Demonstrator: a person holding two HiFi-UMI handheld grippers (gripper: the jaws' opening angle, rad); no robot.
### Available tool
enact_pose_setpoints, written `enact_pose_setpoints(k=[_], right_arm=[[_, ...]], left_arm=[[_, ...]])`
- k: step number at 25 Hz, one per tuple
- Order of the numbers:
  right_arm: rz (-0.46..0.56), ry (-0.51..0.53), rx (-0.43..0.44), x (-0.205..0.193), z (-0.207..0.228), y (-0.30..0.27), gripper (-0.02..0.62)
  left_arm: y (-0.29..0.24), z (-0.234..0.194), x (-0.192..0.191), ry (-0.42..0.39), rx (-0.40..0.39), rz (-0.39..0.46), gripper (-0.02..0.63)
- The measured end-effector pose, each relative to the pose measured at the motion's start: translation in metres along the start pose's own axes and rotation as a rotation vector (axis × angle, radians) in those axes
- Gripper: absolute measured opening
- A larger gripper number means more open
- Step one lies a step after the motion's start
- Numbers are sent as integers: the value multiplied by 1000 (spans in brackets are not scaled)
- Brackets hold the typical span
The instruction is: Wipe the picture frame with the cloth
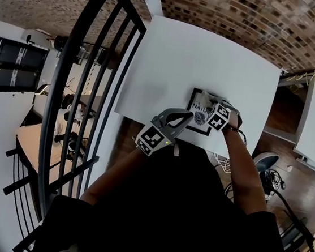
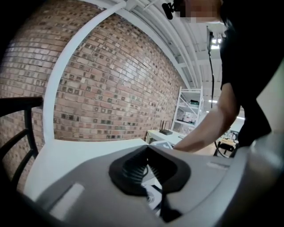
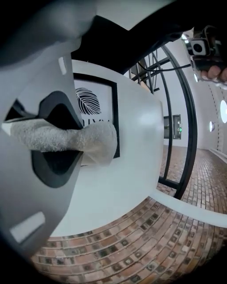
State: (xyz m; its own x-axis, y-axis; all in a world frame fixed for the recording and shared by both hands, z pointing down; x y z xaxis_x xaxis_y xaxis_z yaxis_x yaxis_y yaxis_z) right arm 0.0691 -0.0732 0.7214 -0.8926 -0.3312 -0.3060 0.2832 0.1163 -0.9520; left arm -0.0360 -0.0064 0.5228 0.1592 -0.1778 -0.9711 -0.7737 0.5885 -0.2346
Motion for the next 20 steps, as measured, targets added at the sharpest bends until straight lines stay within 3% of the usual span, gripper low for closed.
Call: enact_pose_setpoints(k=[13,17,20], right_arm=[[-41,-10,215,-35,-113,19,120],[-44,-23,241,-37,-120,22,120],[-4,-51,205,-26,-100,30,120]], left_arm=[[-19,-15,8,-20,-46,18,-2],[-20,-15,9,-14,-58,-1,-2],[-17,-15,11,-12,-60,-6,-2]])
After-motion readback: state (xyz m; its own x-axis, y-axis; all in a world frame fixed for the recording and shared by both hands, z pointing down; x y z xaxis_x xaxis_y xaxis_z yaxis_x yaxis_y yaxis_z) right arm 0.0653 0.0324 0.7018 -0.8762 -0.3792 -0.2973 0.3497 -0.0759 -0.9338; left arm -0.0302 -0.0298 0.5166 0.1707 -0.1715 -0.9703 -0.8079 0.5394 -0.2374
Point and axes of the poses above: the fingertips, and each gripper's own axes: y backward along the fingers, z to its right, x out of its top, the point moved 4 cm from there along y, backward along the fingers, and after that the axes turned 12 degrees about -y, right-handed, at the moved point
